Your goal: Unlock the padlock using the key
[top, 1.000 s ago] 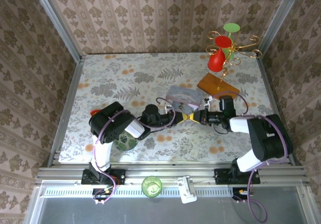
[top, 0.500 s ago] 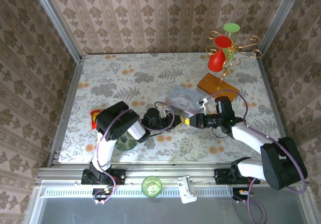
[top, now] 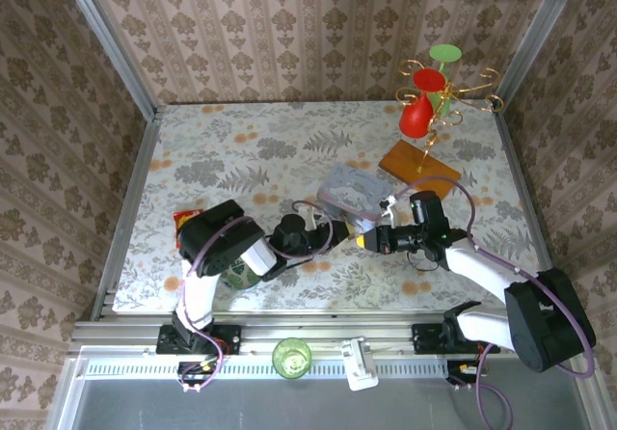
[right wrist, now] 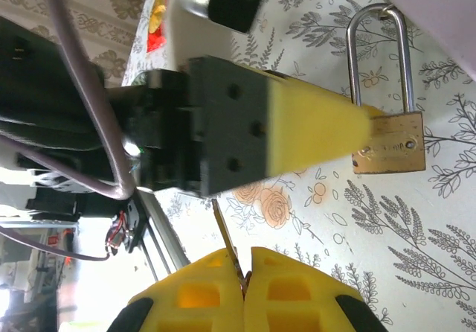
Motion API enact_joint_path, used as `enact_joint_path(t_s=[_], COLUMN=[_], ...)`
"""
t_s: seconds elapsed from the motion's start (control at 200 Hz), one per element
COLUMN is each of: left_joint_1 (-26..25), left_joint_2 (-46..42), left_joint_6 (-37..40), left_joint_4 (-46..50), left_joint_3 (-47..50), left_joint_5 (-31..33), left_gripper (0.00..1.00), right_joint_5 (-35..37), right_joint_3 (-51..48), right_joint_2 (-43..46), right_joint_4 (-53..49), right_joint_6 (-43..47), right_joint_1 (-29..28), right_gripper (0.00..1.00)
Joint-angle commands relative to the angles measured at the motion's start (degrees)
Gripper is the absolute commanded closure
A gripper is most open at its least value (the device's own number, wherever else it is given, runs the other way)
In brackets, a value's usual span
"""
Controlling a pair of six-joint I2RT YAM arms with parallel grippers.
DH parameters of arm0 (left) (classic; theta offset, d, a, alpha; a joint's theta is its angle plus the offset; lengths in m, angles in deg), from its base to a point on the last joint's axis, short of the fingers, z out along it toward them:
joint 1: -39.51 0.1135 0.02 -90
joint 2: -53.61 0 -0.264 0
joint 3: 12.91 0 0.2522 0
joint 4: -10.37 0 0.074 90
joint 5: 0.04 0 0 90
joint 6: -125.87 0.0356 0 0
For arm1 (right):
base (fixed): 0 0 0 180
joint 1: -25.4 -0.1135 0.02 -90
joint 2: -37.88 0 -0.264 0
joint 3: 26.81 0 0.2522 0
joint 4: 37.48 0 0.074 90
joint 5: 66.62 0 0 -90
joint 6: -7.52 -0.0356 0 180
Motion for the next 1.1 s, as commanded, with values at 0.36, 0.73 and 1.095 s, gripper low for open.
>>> enact_joint_path(t_s=[0.36,0.73,1.095], left_joint_1=[-4.4,-9.7,-9.7], left_joint_2=[-34.2,-34.5,-31.3], left_joint_6=[19.4,23.1,20.5], left_joint_4=[49.3,54.4,43.5], left_joint_3=[-3.9,-7.3,-6.6], left_joint_5=[13.9,12.7,10.6], left_gripper=[0.37,0.49,0.50], right_joint_5=[29.8,30.6,31.9], right_joint_3=[1.8,2.1,0.7], right_joint_2=[9.5,8.6,10.0], right_joint_4=[-7.0,-2.1,-1.2], right_joint_6=[11.6,12.4,12.8], right_joint_1=[-14.4,-17.3,-19.8], right_gripper=[1.00,1.00,1.00])
